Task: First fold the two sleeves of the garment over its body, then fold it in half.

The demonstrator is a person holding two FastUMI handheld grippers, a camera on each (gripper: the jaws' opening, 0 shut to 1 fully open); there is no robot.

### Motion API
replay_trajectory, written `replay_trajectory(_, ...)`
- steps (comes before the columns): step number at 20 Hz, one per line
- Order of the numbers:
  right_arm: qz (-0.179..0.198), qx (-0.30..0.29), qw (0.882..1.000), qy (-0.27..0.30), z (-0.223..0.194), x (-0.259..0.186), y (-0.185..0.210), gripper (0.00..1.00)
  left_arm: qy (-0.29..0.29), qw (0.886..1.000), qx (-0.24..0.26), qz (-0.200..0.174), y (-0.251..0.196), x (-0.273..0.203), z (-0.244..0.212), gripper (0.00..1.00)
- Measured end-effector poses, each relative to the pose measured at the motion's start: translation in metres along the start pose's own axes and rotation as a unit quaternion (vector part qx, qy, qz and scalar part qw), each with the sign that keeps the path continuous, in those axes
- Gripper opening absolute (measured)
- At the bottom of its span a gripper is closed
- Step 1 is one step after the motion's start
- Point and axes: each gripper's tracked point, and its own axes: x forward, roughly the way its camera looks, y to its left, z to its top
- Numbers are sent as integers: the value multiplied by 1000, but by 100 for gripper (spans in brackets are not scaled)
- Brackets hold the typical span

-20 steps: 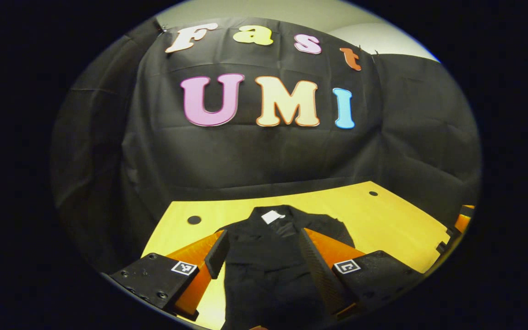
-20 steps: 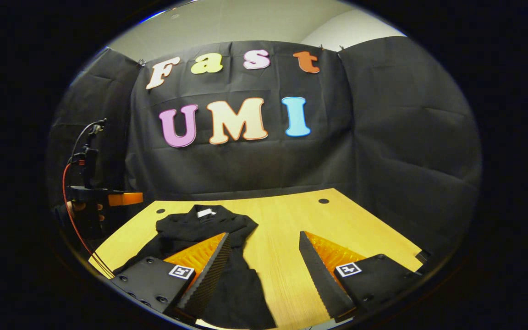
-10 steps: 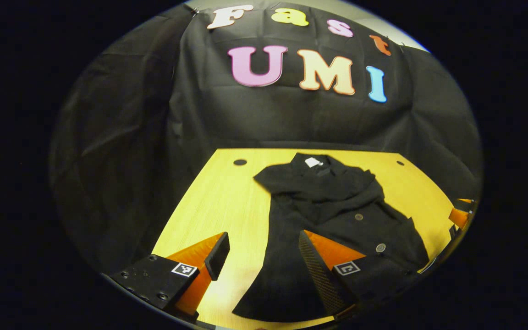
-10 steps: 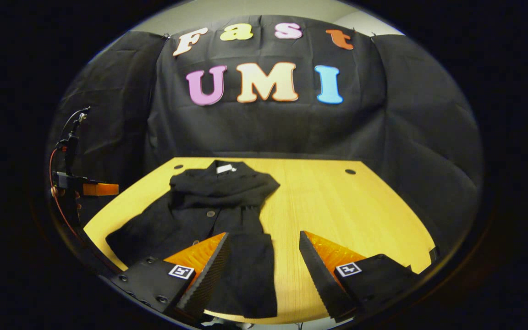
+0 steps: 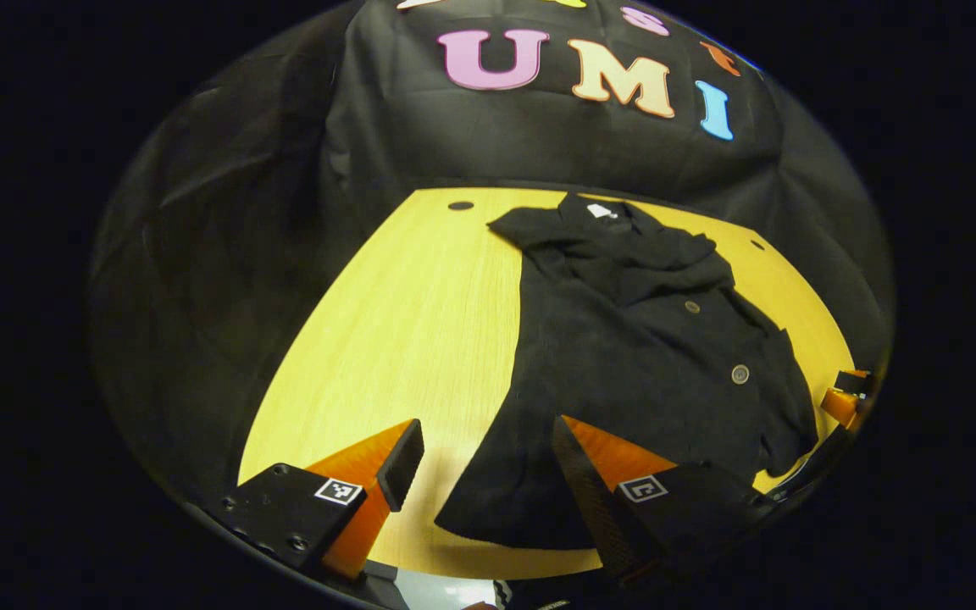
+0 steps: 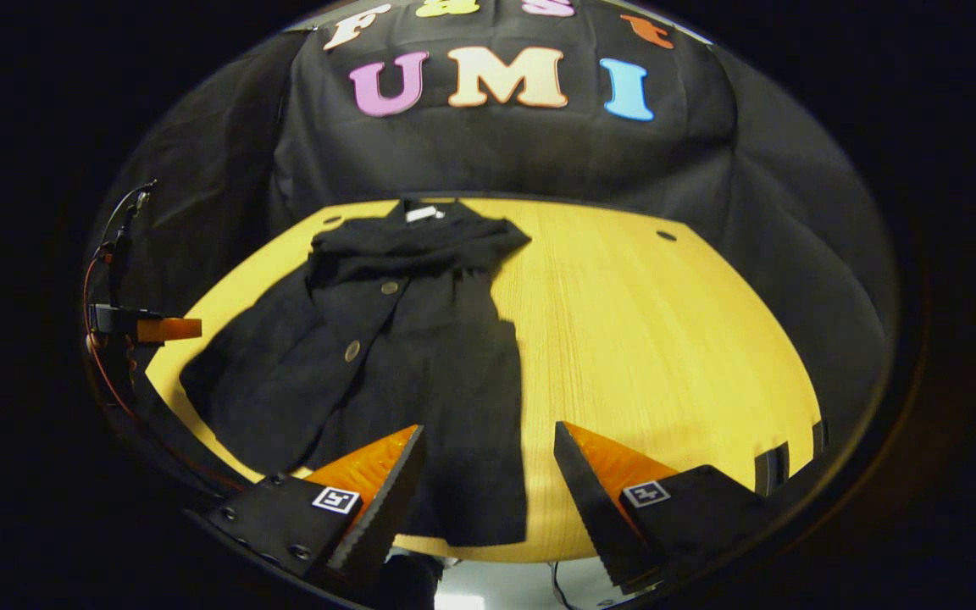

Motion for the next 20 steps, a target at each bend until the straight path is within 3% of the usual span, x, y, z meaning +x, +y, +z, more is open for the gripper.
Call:
replay_trajectory(10, 6, -23, 998, 65, -41, 12, 6, 94, 44, 999, -12, 5, 1, 9, -47, 95)
replay_trajectory(14, 22, 6, 997, 71, -41, 16, 4, 95, 41, 999, 7, -2, -2, 11, -49, 96)
replay_trajectory(17, 34, -7, 997, 69, -41, 18, 10, 92, 40, 999, 8, -8, -9, 12, -49, 89)
replay_trajectory(18, 43, -11, 997, 66, -40, 18, 14, 85, 41, 999, 11, -9, -12, 12, -50, 81)
replay_trajectory(19, 52, -11, 996, 65, -41, 16, 17, 68, 38, 999, 13, -12, -17, 13, -50, 72)
replay_trajectory(20, 66, -6, 996, 63, -41, 16, 23, 50, 38, 999, 12, -16, -23, 14, -50, 56)
